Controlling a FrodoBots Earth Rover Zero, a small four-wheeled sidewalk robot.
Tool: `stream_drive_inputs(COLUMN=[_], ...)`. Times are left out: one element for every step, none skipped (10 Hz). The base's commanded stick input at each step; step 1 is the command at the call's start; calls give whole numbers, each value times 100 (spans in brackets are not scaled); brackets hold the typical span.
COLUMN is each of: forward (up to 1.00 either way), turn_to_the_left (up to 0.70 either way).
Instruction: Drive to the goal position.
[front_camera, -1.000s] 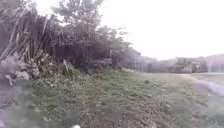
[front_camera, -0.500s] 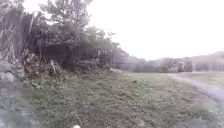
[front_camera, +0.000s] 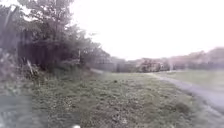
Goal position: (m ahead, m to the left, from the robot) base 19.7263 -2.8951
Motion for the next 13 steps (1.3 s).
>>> stream_drive_inputs(forward=[0,0,0,0,0,0,0,0,0,0,0,0,0], turn_to_the_left=[0,0,0,0,-12,-38,-59,-70,-70,-70,-70,-70,-70])
